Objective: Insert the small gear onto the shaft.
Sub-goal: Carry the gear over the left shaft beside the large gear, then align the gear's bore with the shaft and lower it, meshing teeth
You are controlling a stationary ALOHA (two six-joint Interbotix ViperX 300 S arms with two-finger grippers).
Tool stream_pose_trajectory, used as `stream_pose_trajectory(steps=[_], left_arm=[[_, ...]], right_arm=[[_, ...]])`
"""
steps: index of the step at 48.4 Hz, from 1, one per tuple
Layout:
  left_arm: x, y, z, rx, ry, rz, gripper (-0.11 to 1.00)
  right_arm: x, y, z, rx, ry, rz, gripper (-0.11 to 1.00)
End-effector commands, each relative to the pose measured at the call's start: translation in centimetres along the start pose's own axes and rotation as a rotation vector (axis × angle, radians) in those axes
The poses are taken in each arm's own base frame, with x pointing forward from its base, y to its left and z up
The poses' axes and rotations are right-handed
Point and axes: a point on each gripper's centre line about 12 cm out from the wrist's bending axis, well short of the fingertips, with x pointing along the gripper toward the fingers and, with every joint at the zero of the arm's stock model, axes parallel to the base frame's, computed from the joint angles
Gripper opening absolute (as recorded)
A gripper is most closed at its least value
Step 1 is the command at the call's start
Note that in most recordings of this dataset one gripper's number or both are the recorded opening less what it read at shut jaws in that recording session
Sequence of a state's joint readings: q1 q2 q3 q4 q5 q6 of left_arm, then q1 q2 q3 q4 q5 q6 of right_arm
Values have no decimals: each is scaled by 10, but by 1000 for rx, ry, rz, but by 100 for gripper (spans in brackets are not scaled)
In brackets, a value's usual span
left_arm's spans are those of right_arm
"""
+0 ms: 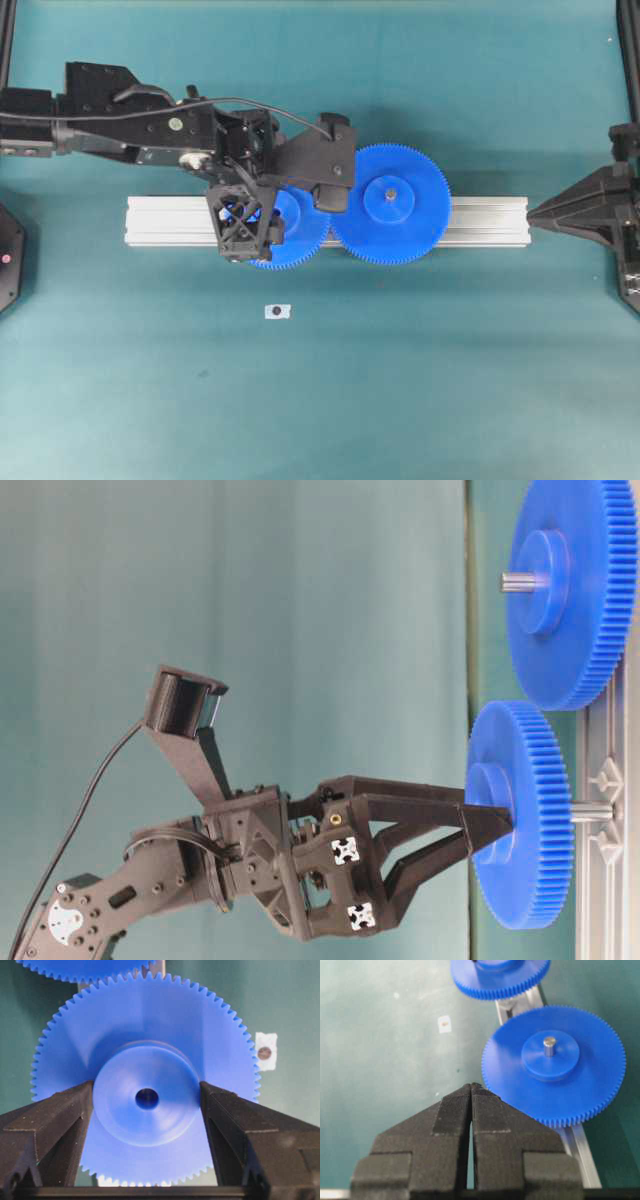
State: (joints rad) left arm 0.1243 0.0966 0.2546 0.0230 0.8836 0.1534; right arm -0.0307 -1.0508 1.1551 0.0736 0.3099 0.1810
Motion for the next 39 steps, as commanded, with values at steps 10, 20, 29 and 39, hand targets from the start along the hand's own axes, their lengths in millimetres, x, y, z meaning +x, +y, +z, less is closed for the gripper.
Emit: stream_pose_trajectory(steps=[10, 20, 29, 39], left_arm=[[-18, 7, 16, -9, -68, 18, 72], [-17, 7, 16, -24, -67, 17, 73], [-15, 3, 16, -45, -62, 11, 73], [-5, -13, 17, -42, -42, -5, 73]], right_arm=[[-2, 1, 7, 8, -26, 5, 1], [-2, 1, 7, 8, -26, 5, 1], [-2, 1, 7, 8, -26, 5, 1], [-2, 1, 7, 9, -27, 5, 1]])
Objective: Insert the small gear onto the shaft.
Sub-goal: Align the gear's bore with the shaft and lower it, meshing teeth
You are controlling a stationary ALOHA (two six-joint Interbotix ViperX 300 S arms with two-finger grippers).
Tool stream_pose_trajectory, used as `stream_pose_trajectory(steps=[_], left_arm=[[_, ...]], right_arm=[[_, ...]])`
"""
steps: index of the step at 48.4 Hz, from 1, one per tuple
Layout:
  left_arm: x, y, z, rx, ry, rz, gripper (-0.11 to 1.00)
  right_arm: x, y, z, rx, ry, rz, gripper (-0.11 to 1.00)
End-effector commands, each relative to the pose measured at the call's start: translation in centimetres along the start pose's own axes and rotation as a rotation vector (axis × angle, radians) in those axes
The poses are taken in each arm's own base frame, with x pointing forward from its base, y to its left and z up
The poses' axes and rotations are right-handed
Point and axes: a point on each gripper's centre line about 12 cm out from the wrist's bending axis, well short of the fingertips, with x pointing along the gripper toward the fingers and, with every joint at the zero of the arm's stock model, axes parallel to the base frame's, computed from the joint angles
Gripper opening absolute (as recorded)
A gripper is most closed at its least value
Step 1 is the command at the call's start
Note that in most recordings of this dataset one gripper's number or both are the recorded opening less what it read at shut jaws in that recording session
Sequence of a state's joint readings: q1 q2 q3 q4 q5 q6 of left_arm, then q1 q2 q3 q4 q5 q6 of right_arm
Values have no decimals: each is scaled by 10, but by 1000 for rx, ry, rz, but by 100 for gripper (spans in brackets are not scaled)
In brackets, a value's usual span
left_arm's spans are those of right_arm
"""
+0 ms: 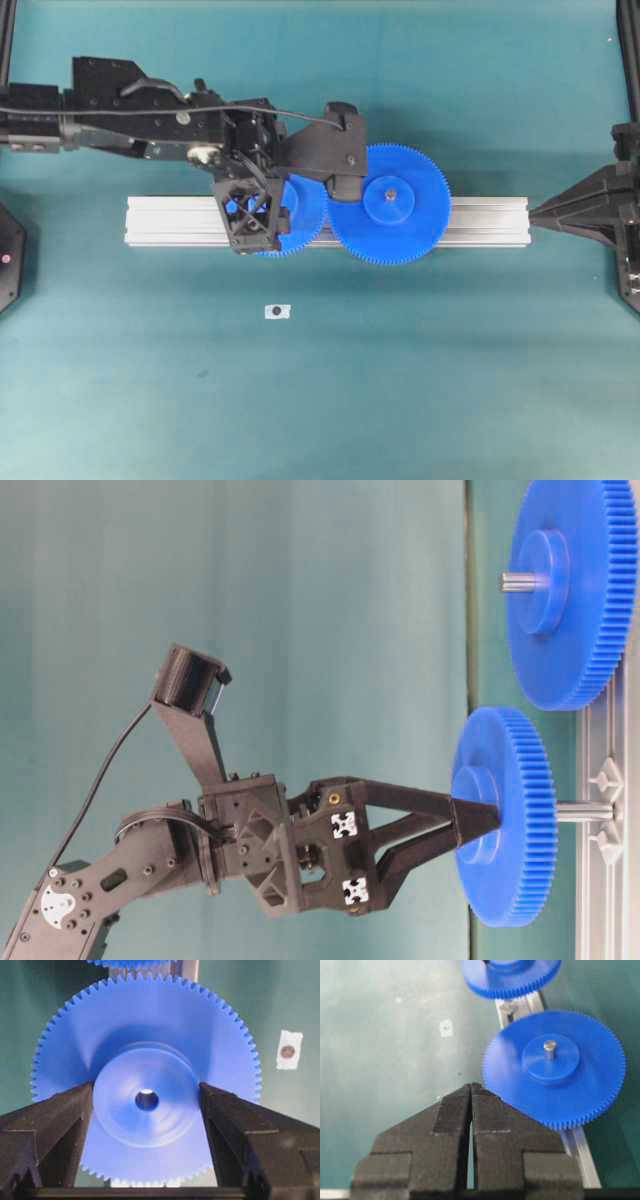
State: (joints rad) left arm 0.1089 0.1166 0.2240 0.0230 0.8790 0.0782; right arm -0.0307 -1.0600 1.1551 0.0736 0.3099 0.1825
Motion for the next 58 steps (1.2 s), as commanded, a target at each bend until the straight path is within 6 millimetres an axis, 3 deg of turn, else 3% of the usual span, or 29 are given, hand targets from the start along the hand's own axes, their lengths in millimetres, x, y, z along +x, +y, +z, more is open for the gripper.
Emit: stream_pose_trajectory(steps=[1, 24, 43, 58], left_arm=[[-4, -9, 6, 17, -22, -4, 73], [-2, -12, 0, 9, -9, -7, 74], [-20, -12, -8, -11, -4, -7, 74], [-12, -13, -5, -3, -6, -8, 74]], right_arm=[[0, 1, 6, 8, -18, 3, 1], [-1, 2, 7, 12, -21, 4, 1], [-1, 1, 6, 12, -18, 4, 1], [0, 1, 5, 13, -15, 3, 1]])
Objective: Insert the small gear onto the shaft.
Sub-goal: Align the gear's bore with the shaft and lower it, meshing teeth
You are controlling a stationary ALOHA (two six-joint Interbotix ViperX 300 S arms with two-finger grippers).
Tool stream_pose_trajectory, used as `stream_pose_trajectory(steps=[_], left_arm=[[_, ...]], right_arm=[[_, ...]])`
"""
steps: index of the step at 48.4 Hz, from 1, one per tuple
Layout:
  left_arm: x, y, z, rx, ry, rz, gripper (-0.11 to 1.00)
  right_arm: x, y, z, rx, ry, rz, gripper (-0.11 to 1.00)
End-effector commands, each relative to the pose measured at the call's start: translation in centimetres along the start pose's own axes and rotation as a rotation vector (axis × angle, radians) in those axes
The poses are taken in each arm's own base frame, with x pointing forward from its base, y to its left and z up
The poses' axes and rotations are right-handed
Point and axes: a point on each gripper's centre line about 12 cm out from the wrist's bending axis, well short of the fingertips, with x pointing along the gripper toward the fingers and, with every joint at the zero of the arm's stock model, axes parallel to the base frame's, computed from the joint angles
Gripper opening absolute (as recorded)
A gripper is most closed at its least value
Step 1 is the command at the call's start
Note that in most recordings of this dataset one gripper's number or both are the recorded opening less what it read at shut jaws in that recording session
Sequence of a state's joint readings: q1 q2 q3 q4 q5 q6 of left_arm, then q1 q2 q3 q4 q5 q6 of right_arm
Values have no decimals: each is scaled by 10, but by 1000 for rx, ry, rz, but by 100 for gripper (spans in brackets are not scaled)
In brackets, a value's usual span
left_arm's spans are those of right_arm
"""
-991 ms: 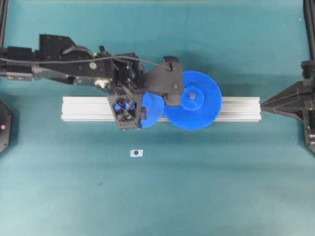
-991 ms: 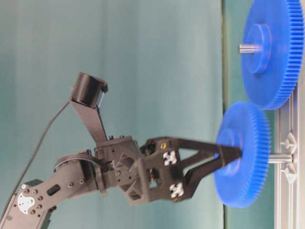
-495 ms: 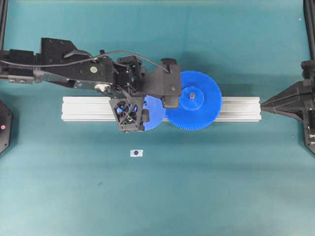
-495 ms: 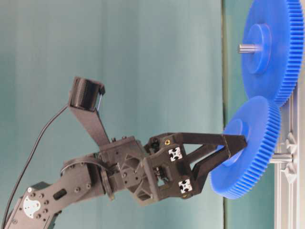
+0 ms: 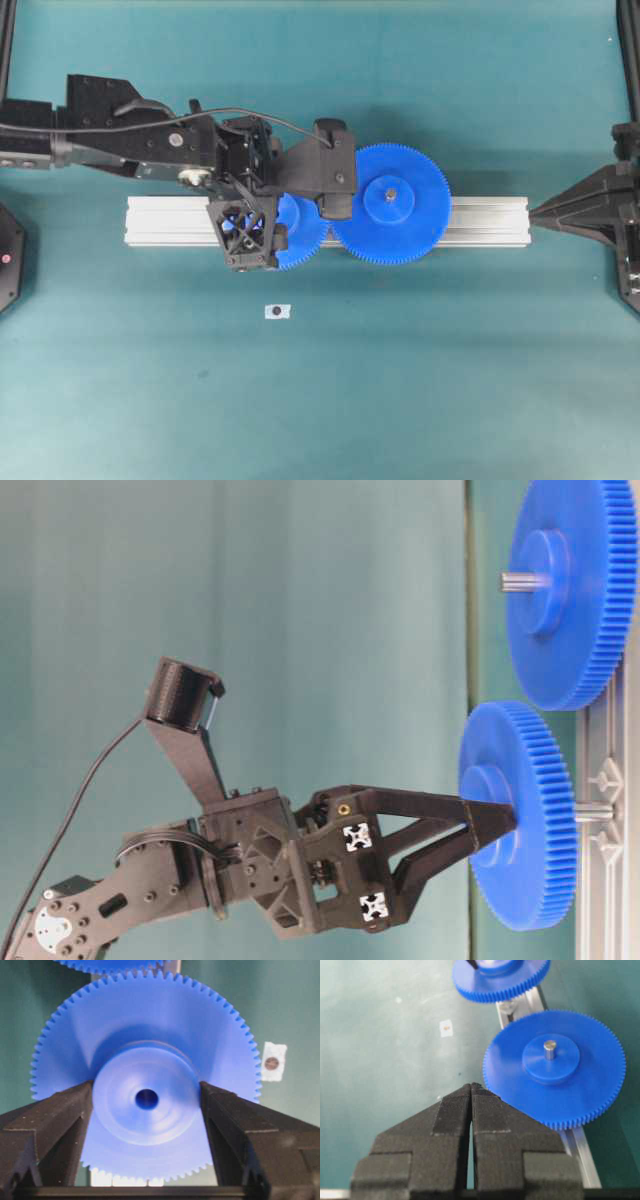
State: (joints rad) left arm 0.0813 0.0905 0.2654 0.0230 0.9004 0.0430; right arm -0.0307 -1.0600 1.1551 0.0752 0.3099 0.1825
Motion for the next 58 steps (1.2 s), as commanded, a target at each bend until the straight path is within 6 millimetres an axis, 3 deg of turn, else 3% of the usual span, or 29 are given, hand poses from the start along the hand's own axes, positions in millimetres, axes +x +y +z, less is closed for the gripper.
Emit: stream_pose_trajectory(steps=[1, 35, 49, 58], left_arm=[[-10, 0, 7, 6, -40, 4, 74], [-10, 2, 18, 10, -69, 7, 74], [-13, 2, 25, 13, -95, 8, 87], [-16, 2, 25, 13, -98, 8, 87]], right_arm=[[0, 1, 5, 11, -15, 2, 1], [0, 1, 5, 13, -15, 3, 1], [0, 1, 5, 11, -15, 2, 1], [0, 1, 5, 16, -14, 2, 1]])
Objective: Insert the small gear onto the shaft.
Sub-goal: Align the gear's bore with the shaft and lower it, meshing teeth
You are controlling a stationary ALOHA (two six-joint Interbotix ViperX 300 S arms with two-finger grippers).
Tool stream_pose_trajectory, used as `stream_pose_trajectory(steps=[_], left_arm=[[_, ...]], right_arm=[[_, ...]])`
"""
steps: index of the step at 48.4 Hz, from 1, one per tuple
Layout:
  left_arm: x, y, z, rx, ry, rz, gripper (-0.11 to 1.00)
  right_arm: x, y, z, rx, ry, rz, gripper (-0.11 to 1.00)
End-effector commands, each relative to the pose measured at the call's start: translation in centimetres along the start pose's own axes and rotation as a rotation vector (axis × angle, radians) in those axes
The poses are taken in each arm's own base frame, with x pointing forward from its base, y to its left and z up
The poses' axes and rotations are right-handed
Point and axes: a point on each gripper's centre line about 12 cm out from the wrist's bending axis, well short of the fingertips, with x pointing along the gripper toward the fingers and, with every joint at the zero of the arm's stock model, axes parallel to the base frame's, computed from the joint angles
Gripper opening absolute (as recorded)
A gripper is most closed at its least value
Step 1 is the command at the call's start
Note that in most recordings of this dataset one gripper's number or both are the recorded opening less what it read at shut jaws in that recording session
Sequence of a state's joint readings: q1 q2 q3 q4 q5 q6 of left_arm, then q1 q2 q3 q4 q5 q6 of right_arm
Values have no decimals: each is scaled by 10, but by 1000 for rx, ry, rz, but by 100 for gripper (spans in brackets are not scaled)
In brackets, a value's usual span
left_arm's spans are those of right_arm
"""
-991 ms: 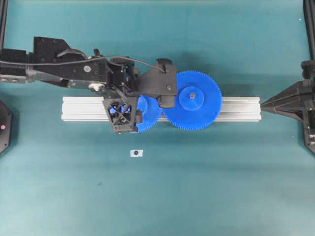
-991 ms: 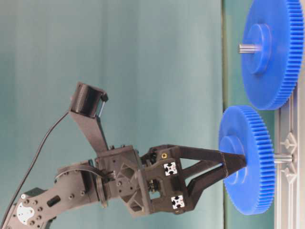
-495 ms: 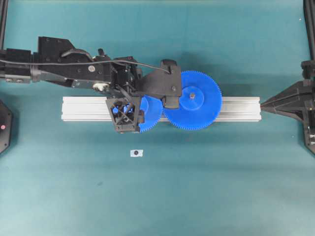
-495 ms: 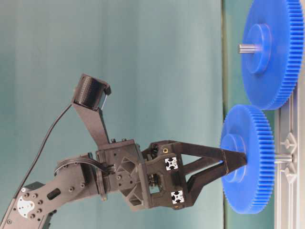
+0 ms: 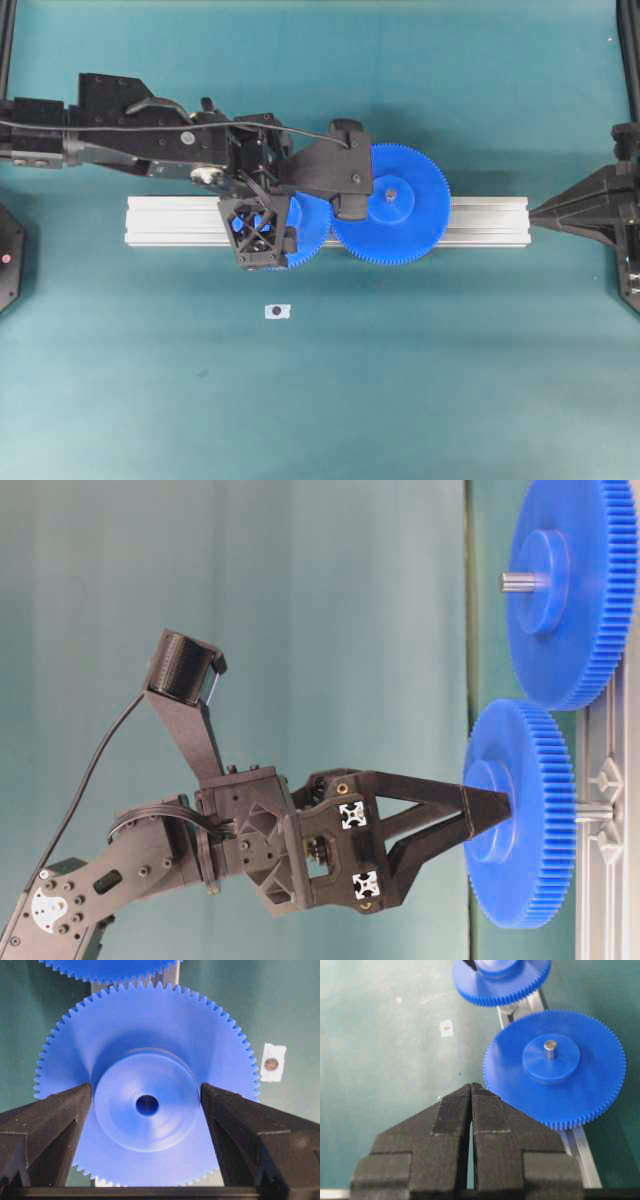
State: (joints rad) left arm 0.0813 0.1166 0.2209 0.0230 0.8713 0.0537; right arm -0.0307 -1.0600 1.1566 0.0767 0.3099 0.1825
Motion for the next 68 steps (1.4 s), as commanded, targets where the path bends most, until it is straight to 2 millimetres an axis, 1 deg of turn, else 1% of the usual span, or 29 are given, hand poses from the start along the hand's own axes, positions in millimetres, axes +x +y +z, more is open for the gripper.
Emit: stream_pose_trajectory(steps=[1, 6, 18, 23, 27, 38, 40, 42, 48, 51, 54, 62, 68], left_arm=[[-16, 1, 10, 4, -52, 7, 87], [-21, 1, 15, 4, -69, 7, 87], [-39, 3, 32, 3, -134, 13, 87], [-47, 4, 34, 2, -151, 14, 87], [-55, 5, 32, -1, -156, 16, 87], [-91, 9, 24, -9, -206, 23, 87], [-94, 9, 21, -8, -209, 25, 86], [-93, 8, 17, -9, -201, 23, 86], [-82, 7, 3, -10, -161, 20, 85], [-80, 7, 0, -11, -155, 19, 83], [-80, 5, 1, -7, -162, 17, 78], [-81, 2, 4, 8, -180, 16, 59], [-73, 2, 0, 18, -168, 17, 47]], right_arm=[[0, 1, 5, 17, -17, 3, 1], [0, 1, 5, 31, -15, 3, 1], [0, 1, 5, 46, -15, 2, 1], [0, 1, 5, 45, -15, 2, 1], [0, 1, 5, 45, -15, 2, 1], [0, 1, 5, 45, -17, 2, 1], [0, 1, 5, 45, -17, 2, 1], [0, 1, 5, 44, -15, 1, 1], [0, 1, 5, 44, -15, 1, 1], [0, 1, 5, 44, -15, 1, 1], [0, 1, 5, 44, -17, 2, 1], [0, 1, 6, 43, -18, 2, 1], [0, 1, 6, 43, -18, 2, 1]])
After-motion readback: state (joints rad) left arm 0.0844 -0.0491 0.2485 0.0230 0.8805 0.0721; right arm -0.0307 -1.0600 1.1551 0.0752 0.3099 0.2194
